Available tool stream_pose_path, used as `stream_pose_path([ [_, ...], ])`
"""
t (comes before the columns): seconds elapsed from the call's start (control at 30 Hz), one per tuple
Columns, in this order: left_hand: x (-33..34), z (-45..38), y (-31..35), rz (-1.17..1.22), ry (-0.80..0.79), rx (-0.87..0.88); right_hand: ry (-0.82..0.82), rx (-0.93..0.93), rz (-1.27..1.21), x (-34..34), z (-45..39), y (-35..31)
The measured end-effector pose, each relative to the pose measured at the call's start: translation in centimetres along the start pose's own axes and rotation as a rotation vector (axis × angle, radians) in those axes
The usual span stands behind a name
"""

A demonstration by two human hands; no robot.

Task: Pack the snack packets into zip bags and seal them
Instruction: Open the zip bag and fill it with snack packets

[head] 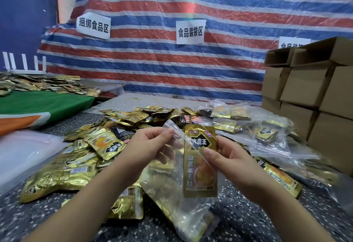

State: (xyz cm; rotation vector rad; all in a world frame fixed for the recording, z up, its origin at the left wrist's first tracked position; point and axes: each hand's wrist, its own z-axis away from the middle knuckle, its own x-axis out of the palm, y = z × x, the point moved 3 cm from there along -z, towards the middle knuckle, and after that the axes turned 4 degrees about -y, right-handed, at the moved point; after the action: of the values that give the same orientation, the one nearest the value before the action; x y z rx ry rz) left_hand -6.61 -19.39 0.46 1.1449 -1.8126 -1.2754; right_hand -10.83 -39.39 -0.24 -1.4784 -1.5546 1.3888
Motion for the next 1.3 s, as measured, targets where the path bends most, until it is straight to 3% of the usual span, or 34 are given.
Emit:
stream_pose_path([
  [0.3,0.2,0.1,-0.5,-0.084,-0.088,-0.016,-0.178,0.069,0.179,0.4,0.9,-1.0],
  [0.6,1.7,0.7,-0.7,-0.348,-0.180,0.060,-0.173,0.022,0.764,1.4,1.1,-2.3],
  [0.73,1.8,0.6,-0.3,-0.380,-0.096,0.131,0.035,-0.132,0.828,1.4,0.9,-2.6],
  [0.87,1.1,0.6,0.5,-0.267,0.044,0.203,0.254,-0.316,0.805,0.6,0.8,-3.2],
  [1.0,0.4,0.4,0.5,-0.139,0.167,0.215,0.310,-0.431,0.690,0.3,1.2,-3.7],
  [1.3,0.6,0.5,0.8,-0.059,0.152,0.222,0.519,-0.757,0.939,0.1,1.6,-4.2],
])
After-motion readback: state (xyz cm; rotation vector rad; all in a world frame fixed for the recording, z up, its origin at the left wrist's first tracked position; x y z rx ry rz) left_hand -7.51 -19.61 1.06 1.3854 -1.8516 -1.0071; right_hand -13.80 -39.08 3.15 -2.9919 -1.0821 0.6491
